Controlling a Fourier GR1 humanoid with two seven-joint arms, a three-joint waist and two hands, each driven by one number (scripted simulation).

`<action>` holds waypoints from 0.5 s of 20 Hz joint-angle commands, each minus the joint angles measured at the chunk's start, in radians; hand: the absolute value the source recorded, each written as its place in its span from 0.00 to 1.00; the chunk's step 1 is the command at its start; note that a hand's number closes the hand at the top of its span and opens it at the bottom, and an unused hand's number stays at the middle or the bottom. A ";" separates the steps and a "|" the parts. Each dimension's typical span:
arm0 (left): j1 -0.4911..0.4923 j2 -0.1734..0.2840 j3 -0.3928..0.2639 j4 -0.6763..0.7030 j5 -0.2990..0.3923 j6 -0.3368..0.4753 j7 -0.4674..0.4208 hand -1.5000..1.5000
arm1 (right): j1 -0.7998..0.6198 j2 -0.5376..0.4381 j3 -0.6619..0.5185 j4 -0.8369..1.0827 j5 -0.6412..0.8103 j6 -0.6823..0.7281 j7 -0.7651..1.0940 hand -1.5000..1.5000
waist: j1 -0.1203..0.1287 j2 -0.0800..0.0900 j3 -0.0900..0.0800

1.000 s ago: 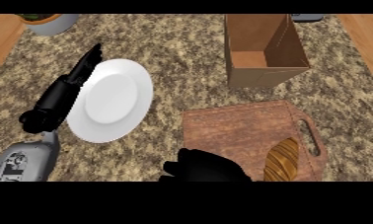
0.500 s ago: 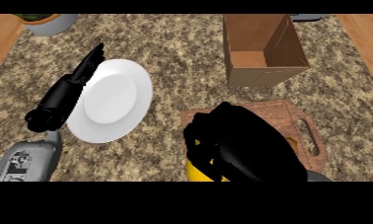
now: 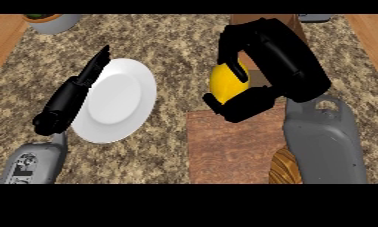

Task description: Pick the lemon from the cutting board and place it in the cardboard box

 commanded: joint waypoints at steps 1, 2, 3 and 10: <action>0.013 0.019 0.012 -0.006 0.018 -0.038 0.001 0.50 | -0.155 -0.075 -0.077 0.175 0.045 -0.018 -0.026 1.00 | 0.006 0.000 0.000; -0.027 -0.008 0.010 0.075 -0.020 0.009 -0.038 0.50 | -0.101 -0.121 -0.060 0.185 0.058 -0.022 -0.100 1.00 | -0.005 0.002 0.000; -0.009 -0.002 -0.001 -0.010 0.000 -0.012 0.002 0.50 | -0.162 -0.155 -0.099 0.324 0.056 -0.029 -0.142 1.00 | 0.015 0.005 0.000; 0.014 -0.015 -0.009 -0.011 -0.004 -0.014 -0.008 0.50 | -0.249 -0.259 -0.033 0.650 0.123 0.087 -0.222 1.00 | 0.031 0.009 0.000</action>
